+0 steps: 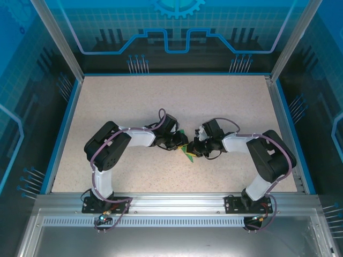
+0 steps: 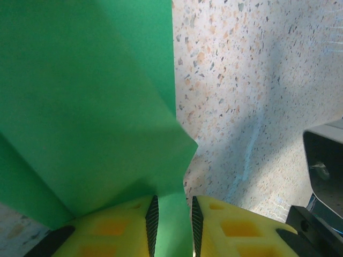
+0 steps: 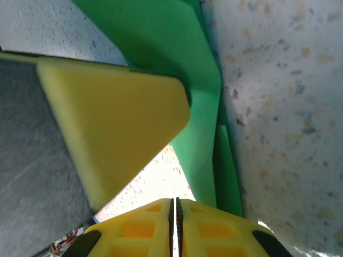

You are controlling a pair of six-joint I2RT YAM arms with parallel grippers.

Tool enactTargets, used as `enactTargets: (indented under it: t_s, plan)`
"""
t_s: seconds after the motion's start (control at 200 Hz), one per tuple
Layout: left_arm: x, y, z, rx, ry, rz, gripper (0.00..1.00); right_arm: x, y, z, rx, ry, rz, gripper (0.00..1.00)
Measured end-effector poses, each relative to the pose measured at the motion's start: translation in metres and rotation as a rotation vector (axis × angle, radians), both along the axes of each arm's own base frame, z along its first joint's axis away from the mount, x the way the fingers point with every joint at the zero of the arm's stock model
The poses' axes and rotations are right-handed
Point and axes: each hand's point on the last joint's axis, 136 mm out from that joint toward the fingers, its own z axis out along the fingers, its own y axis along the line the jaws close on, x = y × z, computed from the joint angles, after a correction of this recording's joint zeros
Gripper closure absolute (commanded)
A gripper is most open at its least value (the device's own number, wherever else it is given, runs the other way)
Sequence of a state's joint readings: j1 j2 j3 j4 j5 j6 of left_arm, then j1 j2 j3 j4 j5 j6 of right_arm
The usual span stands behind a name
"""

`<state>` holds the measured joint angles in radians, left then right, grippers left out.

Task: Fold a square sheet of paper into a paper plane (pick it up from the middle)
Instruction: Fold the wing for the fifth time at the center of the table.

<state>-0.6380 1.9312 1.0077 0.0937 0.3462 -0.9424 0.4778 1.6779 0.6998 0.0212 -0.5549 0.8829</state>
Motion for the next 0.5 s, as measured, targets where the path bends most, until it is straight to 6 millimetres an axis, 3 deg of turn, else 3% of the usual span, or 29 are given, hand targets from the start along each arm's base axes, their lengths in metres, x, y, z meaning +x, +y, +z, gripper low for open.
enactTargets:
  t_s: [0.275, 0.5]
  plan:
    - [0.000, 0.000, 0.000, 0.000, 0.000, 0.000, 0.72, 0.003, -0.001, -0.002, -0.027, 0.012, -0.001, 0.87]
    - [0.000, 0.000, 0.000, 0.001, 0.000, 0.000, 0.72, -0.003, -0.010, -0.014, -0.090, 0.015, 0.018, 0.88]
